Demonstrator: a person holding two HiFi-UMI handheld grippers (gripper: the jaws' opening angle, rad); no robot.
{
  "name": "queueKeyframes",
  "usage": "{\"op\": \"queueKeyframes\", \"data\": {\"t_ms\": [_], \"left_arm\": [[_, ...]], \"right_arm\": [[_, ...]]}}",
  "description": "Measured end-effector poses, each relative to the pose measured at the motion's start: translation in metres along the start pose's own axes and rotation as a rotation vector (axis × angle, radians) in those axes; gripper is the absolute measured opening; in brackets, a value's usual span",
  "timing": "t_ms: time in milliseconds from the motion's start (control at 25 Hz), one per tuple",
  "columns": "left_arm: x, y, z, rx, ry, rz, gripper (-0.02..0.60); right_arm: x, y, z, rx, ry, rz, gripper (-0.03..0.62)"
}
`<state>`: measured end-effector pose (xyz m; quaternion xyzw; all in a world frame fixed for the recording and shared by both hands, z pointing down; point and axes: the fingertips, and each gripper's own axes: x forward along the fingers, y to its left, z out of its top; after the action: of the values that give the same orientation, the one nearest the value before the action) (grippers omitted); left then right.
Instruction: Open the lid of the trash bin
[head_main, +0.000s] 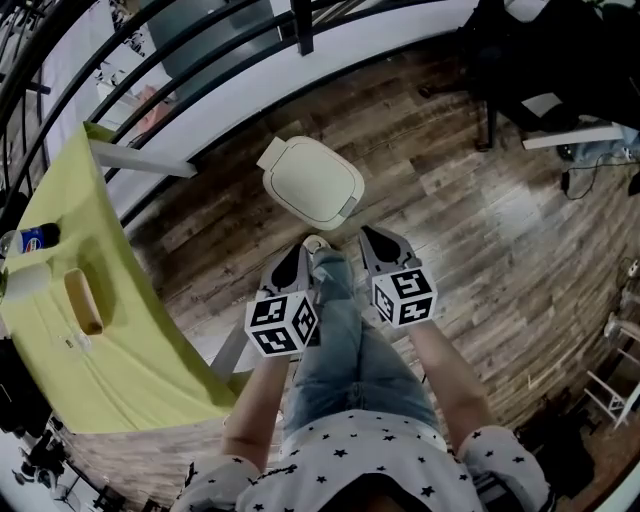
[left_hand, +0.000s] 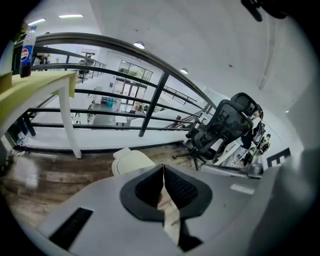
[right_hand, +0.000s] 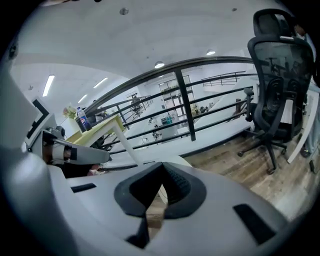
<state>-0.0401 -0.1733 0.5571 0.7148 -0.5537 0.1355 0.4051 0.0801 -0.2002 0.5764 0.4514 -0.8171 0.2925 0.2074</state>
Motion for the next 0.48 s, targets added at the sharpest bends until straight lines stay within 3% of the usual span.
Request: {"op": "queueKeyframes", "data": {"t_ms": [480], "left_arm": [[0.063, 0.04, -0.022, -0.04, 0.045, 0.019, 0.015]], "right_arm": [[0.082, -0.049, -0.068, 0.012, 0.117, -0.046, -0.006]]}}
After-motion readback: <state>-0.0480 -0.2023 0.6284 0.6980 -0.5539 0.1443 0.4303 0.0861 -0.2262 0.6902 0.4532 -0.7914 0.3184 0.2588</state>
